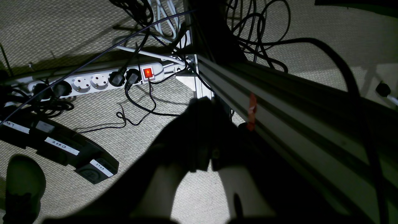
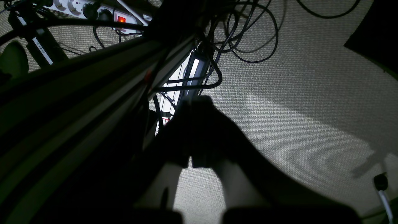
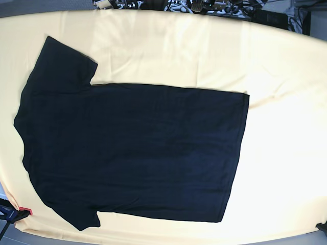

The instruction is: Fold the T-shirt properly

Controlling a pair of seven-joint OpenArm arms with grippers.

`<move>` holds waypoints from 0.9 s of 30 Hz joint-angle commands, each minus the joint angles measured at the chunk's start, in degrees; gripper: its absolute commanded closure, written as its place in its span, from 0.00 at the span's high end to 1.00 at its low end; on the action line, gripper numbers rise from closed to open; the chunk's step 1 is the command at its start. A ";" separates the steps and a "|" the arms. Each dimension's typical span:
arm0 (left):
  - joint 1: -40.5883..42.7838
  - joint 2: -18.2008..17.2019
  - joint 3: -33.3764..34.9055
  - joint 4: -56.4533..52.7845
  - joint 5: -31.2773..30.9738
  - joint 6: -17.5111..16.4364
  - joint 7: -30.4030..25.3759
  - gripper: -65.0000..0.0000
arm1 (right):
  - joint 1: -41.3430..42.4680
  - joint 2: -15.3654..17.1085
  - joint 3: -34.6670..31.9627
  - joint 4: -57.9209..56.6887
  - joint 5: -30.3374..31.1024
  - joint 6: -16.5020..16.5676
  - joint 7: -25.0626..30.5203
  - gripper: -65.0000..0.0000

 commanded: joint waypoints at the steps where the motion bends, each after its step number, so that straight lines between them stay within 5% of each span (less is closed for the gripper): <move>1: 0.13 0.04 0.00 0.33 0.09 -0.72 0.00 0.00 | 1.07 -0.11 0.11 0.96 -0.22 0.90 0.37 0.00; 8: 0.17 0.04 0.00 0.33 0.13 -0.72 0.00 0.00 | 1.09 -0.11 0.11 0.96 -0.22 5.25 0.37 0.00; 27: 0.15 0.04 0.00 0.33 0.13 -0.70 0.00 0.00 | 1.09 -0.09 0.11 0.96 -0.24 5.29 0.37 0.00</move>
